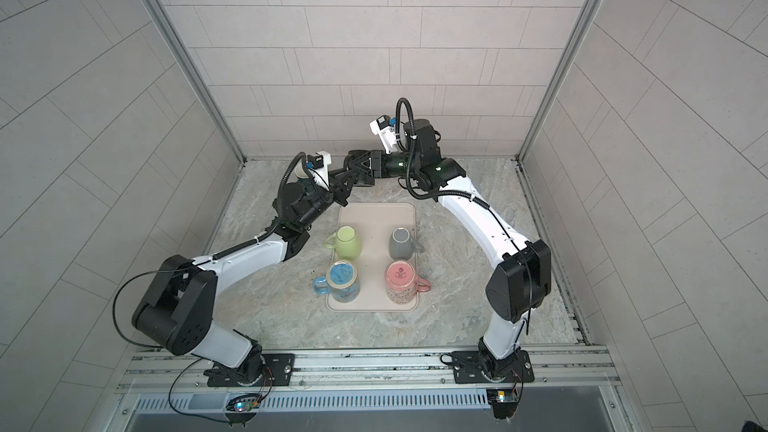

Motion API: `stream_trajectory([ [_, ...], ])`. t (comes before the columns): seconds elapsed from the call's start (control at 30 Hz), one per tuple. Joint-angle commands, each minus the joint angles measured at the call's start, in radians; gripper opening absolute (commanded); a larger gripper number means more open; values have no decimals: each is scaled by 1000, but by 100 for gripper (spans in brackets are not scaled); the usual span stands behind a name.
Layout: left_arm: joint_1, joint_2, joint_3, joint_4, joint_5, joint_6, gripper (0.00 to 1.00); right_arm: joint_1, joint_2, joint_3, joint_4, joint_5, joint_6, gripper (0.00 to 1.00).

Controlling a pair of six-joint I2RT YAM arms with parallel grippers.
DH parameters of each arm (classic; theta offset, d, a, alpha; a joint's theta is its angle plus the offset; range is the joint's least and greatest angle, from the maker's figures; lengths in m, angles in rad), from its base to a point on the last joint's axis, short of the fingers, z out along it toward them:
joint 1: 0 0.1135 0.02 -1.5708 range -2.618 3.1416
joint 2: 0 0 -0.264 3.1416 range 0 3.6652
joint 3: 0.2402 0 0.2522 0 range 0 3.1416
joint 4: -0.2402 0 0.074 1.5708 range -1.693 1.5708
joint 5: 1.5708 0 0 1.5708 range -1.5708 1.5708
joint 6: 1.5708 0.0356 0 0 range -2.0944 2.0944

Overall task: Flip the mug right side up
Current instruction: 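Grasp the black mug's handle with the right gripper while the left gripper holds it, then open the left gripper off the black mug while the right gripper holds it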

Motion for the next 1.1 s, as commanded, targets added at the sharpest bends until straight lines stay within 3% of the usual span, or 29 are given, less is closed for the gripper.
stream_trajectory([
  [0.0, -11, -62, 6, 191, -29, 50, 0, -3, 30, 23, 65, -43, 69, 35],
  [1.07, -57, -85, -1, 209, 4, 98, 0, -2, 124, 49, 113, -96, 174, 36],
])
